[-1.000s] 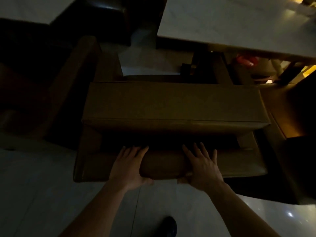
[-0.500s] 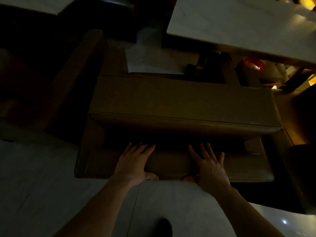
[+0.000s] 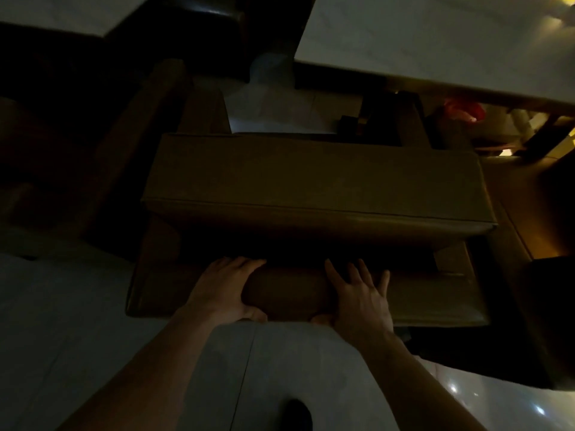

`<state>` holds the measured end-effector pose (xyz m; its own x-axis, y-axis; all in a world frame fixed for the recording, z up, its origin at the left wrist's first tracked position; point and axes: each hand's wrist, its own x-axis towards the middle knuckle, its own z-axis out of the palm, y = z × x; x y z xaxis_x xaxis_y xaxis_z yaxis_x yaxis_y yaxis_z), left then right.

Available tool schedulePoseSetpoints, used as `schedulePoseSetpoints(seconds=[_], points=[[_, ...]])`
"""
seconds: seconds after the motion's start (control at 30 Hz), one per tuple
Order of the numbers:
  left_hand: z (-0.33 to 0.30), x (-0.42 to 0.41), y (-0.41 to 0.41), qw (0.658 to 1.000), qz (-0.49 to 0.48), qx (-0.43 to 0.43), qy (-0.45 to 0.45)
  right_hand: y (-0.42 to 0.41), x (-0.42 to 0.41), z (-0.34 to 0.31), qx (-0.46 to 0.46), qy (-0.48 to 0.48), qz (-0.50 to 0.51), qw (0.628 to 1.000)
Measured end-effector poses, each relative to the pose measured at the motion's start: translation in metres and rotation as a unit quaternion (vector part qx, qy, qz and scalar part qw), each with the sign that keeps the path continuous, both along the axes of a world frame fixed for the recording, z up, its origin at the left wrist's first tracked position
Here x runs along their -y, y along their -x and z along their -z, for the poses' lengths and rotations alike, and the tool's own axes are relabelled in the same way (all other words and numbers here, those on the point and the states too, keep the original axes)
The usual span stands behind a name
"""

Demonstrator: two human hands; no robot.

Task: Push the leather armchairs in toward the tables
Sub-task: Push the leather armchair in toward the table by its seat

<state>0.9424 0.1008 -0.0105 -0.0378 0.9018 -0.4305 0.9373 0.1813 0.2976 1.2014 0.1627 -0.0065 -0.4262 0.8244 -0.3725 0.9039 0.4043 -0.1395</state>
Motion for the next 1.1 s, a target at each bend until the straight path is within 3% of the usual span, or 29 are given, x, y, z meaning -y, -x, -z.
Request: schedulePoseSetpoints(seconds=[0.6,0.9,1.1], points=[[0.007,0.027,0.002,0.999,-0.001,0.002,-0.050,0.003,0.025,-0.005,0.038,-0.022,-0.009,0.999],[-0.025,0.049,-0.008,0.993,0.096,-0.026,-0.066,-0.013,0.082,-0.037,0.059,-0.002,0.053,0.997],[-0.027,0.064,-0.008,0.998,0.036,-0.002,-0.056,0.006,0.073,-0.038,0.015,0.023,0.017,0.999]])
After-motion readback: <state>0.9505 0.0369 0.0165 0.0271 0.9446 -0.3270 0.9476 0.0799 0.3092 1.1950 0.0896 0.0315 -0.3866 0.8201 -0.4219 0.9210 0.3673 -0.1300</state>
